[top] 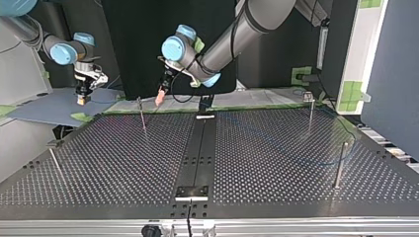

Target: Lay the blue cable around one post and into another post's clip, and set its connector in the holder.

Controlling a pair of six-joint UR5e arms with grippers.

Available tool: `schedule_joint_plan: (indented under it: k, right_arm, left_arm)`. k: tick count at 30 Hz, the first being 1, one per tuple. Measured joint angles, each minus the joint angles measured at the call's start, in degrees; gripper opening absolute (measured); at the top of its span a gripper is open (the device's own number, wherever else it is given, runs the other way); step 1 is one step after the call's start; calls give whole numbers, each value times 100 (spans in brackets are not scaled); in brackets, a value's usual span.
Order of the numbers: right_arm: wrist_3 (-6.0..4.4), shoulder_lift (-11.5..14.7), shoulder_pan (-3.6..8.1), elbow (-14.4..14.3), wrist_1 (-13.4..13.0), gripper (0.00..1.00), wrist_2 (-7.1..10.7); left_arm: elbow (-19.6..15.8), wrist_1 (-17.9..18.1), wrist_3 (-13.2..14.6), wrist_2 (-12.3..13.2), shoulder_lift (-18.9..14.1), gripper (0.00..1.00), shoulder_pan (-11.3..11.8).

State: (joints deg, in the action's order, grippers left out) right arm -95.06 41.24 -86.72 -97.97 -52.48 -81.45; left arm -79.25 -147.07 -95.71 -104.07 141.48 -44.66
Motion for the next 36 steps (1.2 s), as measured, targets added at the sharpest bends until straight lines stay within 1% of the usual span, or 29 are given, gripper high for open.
schedule_joint_plan:
  k: [3,5,10,13,16,21,26,31,36]
  right_arm:
    - [-56,151,-3,-12,12,0,30]
    - [-91,200,-5,-15,5,0,47]
    - [-132,238,-1,-16,-7,0,64]
    - [-144,239,0,-16,-5,0,81]
    - [-151,240,-5,-16,-3,0,118]
    - [-157,234,-36,-17,-22,0,150]
    - [-174,225,-49,-16,-35,0,165]
    - [-256,217,-51,-17,-65,0,255]
    - [-291,209,-55,-17,-95,0,305]
  left_arm:
    - [-174,-7,0,-9,-42,100,-9]
    - [-273,-39,0,-36,-51,100,-14]
    - [-417,-193,-9,-177,-90,100,3]
    - [-526,-185,-83,-296,-184,100,90]
    - [-654,-90,-200,-427,-308,100,212]
    - [-922,169,-451,-621,-574,100,477]
    - [-1187,381,-549,-839,-840,100,743]
    - [-1401,290,-573,-1048,-1055,100,957]
    - [-1664,68,-624,-1308,-1315,100,1219]
